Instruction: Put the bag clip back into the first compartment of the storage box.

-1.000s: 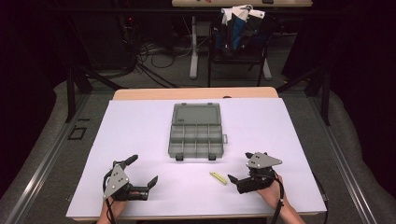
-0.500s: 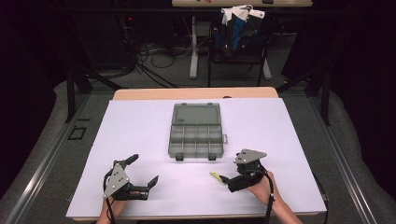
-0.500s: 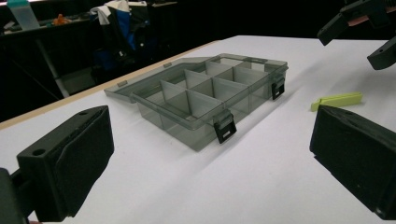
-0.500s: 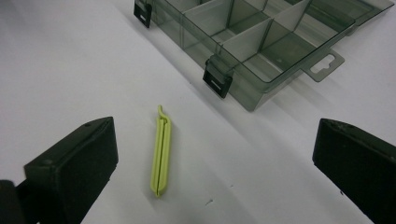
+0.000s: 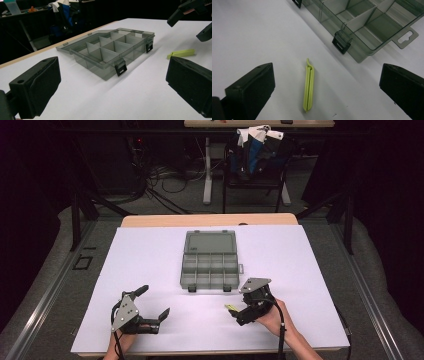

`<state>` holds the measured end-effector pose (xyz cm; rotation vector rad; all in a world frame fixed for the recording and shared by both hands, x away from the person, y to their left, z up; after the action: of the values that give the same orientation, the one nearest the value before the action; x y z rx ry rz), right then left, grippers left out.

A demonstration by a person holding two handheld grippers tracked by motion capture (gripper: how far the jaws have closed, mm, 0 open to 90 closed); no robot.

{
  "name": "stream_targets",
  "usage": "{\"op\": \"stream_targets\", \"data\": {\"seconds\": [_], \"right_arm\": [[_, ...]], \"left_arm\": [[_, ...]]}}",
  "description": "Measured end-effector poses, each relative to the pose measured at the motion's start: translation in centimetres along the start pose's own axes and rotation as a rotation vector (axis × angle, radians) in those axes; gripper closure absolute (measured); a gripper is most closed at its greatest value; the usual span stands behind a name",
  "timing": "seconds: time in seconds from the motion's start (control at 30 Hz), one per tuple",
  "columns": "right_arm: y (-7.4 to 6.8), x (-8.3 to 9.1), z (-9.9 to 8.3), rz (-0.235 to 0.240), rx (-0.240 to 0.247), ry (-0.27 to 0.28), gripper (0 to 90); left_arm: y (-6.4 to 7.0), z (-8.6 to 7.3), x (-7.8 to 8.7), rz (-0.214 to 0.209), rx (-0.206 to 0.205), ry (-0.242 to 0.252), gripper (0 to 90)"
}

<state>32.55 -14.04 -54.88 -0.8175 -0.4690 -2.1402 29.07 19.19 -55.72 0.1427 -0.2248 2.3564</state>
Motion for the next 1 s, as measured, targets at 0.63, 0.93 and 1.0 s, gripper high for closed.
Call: {"op": "stream_targets", "data": {"seconds": [0.63, 0.93, 1.0], "right_arm": [[-0.6, -1.6, -0.6, 0.027, 0.008, -0.120, 34.3], [-0.7, -2.1, -1.0, 0.046, -0.013, -0.141, 57.1], [-0.8, -2.1, -1.2, 0.048, -0.016, -0.143, 60.4]], "left_arm": [[0.1, 0.0, 0.0, -0.003, 0.001, -0.005, 0.0], [0.1, -0.1, 0.0, -0.005, 0.002, -0.009, 0.0], [0.1, -0.1, 0.0, -0.005, 0.001, -0.010, 0.0]]}}
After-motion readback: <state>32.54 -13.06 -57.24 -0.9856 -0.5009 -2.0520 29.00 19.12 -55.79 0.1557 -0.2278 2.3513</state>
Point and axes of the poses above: each handheld gripper's, and its own axes: x roughly backward along the jaws, z roughly out of its top, y roughly to its right, the point moved 4 cm from there along -x, roughly forward along the jaws, and after that the axes turned 3 degrees about y, right-handed, at the moved point
